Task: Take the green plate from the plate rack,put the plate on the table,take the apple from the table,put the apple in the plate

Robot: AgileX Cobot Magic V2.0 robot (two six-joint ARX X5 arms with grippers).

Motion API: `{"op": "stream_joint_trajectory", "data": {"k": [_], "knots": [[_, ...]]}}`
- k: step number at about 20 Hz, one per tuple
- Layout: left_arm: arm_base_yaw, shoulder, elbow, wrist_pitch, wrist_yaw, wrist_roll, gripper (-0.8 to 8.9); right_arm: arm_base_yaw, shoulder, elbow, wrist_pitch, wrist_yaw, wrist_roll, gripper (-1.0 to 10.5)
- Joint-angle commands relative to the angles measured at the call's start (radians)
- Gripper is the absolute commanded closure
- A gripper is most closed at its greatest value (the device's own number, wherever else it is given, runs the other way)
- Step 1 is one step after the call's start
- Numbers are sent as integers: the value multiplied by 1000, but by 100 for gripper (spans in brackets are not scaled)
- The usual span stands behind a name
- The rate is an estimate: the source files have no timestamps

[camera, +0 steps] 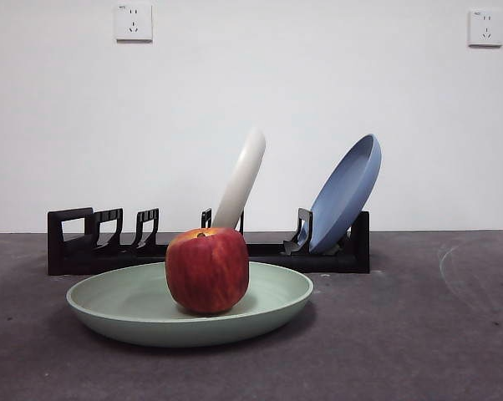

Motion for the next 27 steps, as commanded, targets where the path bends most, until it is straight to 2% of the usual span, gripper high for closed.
{"op": "stream_joint_trajectory", "data": {"k": [1, 3, 5, 7, 9, 11, 13, 17, 19, 23, 27], "knots": [[0, 13, -4, 5, -3, 3, 817, 1, 0, -8, -25, 1, 10, 946], [10, 21, -4, 6, -4, 3, 817, 1, 0, -8, -25, 0, 10, 946], [86, 18, -4, 6, 6, 5, 817, 1, 0, -8, -25, 0, 10, 946], [212, 18, -4, 9, 85, 5, 817, 1, 0, -8, -25, 0, 10, 946], [394, 10, -23, 28, 217, -31, 817, 1, 0, -8, -25, 1, 10, 946], [557, -30, -120, 164, 333, -22, 817, 1, 0, -8, -25, 1, 10, 946], [675, -108, -307, 401, 409, 13, 817, 1, 0, -8, -25, 1, 10, 946], [805, -319, -752, 861, 418, 18, 817, 1, 0, -8, -25, 1, 10, 946], [858, -430, -936, 985, 415, 32, 817, 1, 0, -8, -25, 1, 10, 946], [946, -605, -1141, 989, 416, 31, 817, 1, 0, -8, -25, 1, 10, 946], [1012, -711, -1227, 895, 415, 28, 817, 1, 0, -8, -25, 1, 10, 946]]}}
